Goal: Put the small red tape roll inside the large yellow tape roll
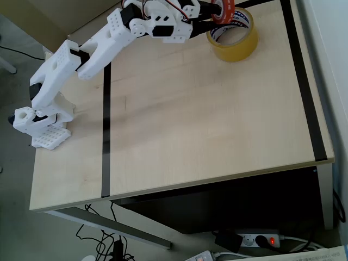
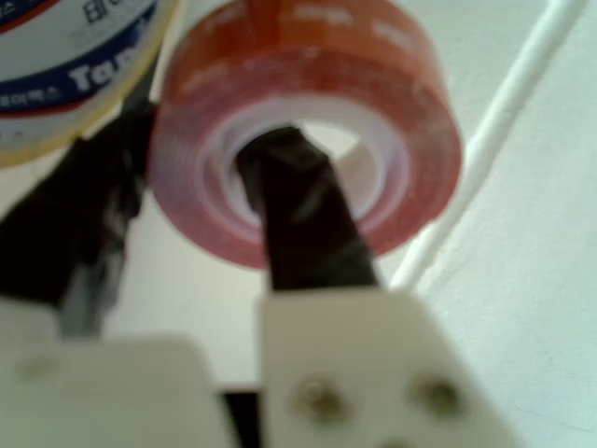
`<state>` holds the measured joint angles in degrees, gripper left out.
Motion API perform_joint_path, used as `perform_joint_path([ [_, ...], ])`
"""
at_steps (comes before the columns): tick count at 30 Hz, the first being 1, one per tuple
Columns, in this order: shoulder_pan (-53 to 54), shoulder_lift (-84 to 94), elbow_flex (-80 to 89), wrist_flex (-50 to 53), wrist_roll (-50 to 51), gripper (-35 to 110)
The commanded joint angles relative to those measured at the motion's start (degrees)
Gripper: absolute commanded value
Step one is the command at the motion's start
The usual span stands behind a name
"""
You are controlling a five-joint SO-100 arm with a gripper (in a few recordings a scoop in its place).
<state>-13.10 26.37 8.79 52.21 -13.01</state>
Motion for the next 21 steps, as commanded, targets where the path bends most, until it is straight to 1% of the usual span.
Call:
perform_joint_path([
  [1, -1.23, 2.46, -5.71, -1.67, 0.97, 0],
  [14, -0.97, -0.88, -6.94, 1.67, 0.97, 0],
  [21, -0.70, -1.49, -10.63, 5.54, 0.97, 6],
])
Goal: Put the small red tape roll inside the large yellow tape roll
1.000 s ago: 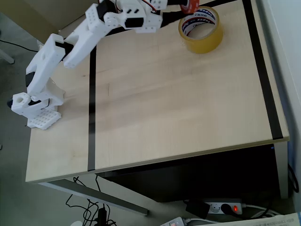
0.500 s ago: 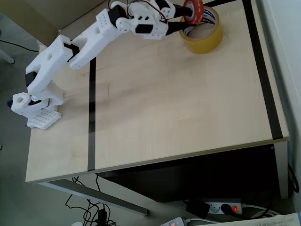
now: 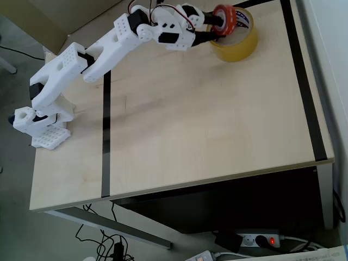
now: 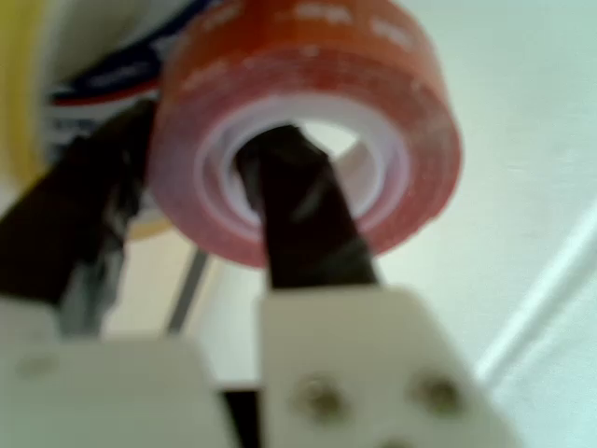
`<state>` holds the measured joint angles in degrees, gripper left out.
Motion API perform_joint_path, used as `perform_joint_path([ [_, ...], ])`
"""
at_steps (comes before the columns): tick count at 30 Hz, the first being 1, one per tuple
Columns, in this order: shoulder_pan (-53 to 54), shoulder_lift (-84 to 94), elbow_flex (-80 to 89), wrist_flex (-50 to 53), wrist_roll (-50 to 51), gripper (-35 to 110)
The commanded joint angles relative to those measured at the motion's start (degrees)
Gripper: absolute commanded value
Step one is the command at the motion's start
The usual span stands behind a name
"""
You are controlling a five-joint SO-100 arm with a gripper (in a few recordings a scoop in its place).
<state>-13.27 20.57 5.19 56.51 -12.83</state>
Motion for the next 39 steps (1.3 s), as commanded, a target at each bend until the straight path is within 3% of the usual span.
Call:
perform_joint_path([
  [1, -0.44, 4.31, -7.65, 1.93, 0.79, 7],
  [29, 1.05, 4.83, -12.22, 7.73, 0.79, 16],
  [33, 2.02, 10.28, -13.10, 13.27, 0.70, 0],
  [39, 5.36, 24.08, -13.10, 26.98, 0.70, 0],
])
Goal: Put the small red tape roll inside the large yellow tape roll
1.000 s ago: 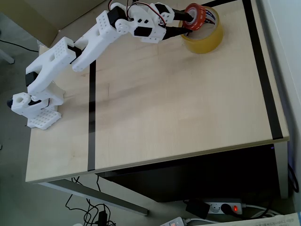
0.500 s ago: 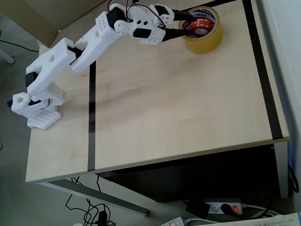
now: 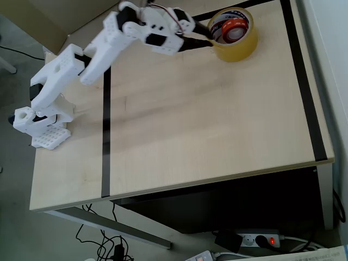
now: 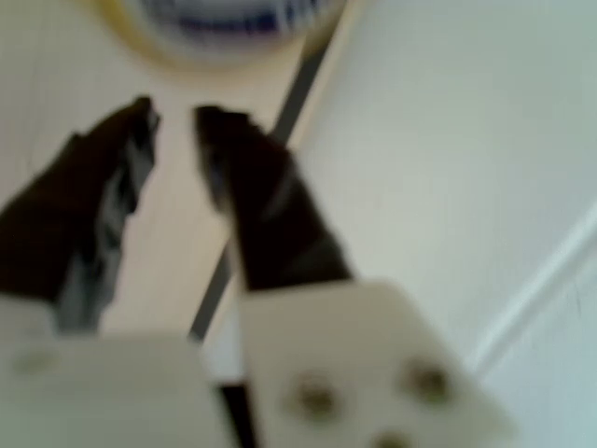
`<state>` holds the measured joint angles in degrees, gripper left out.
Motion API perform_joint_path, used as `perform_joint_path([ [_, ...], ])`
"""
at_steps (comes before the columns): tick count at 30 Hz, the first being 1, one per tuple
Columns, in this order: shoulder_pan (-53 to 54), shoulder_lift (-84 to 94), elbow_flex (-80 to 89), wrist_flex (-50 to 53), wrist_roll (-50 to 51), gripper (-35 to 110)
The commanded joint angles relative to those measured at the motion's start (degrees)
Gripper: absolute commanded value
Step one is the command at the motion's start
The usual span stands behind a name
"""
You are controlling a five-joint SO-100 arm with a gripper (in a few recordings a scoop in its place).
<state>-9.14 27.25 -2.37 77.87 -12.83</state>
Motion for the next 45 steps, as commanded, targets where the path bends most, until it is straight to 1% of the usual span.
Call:
perform_joint_path([
  [1, 1.85, 19.60, -5.54, 8.35, 0.70, 0],
  [4, 4.39, 24.61, -9.93, 18.11, 0.35, 0],
  [7, 6.59, 31.11, -10.11, 25.75, 0.70, 0],
  [9, 8.17, 41.66, 3.52, 25.75, 2.29, 0],
  [16, 12.57, 65.21, 32.78, 25.40, 6.94, 0],
  [18, 14.15, 72.95, 46.67, 21.01, 7.82, 0],
  [19, 15.03, 78.66, 57.13, 15.38, 7.82, 0],
  [21, 16.61, 90.70, 79.28, 0.97, 7.82, 0],
  [23, 16.79, 99.84, 96.24, -9.40, 7.73, 0],
  [25, 16.08, 105.56, 108.46, -15.12, 7.73, 0],
  [28, 14.24, 111.62, 123.84, -20.30, 7.82, 0],
  [33, 10.46, 117.69, 142.03, -24.96, 7.82, 0],
  [39, 8.17, 122.96, 153.46, -26.02, 9.58, 1],
  [42, 6.77, 134.38, 160.49, -23.55, 9.67, 4],
  [45, 5.27, 151.70, 165.59, -15.38, 9.67, 2],
])
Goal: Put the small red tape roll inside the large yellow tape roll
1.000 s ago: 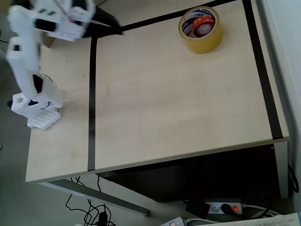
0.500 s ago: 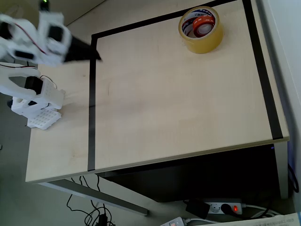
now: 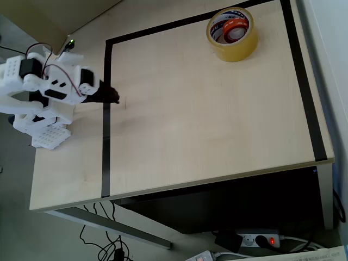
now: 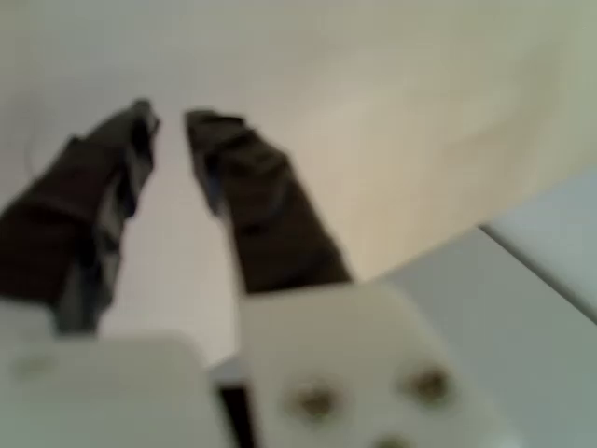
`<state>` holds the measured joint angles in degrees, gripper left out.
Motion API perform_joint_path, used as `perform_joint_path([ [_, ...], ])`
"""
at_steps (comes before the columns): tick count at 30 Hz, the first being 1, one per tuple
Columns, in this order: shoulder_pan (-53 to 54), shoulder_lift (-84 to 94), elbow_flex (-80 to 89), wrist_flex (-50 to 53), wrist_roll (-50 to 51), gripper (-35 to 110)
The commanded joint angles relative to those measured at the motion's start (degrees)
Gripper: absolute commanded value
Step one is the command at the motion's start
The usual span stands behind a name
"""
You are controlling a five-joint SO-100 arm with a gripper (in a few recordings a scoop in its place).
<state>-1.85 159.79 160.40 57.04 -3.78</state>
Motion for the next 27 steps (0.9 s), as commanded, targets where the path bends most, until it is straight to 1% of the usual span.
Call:
perform_joint_path([
  [1, -2.55, 25.05, 3.96, 8.96, 0.62, 1],
  [2, -2.72, 30.50, 5.10, 12.13, 0.62, 0],
  [5, -0.44, 31.29, 6.15, 14.77, 0.88, 0],
  [10, 1.49, 31.29, 7.12, 18.54, 4.66, 0],
  [13, 4.75, 31.20, 11.16, 17.49, 4.75, 0],
  [17, 4.66, 31.20, 17.58, 14.41, 4.83, 0],
  [27, 5.36, 31.20, 18.19, 14.15, 4.83, 0],
])
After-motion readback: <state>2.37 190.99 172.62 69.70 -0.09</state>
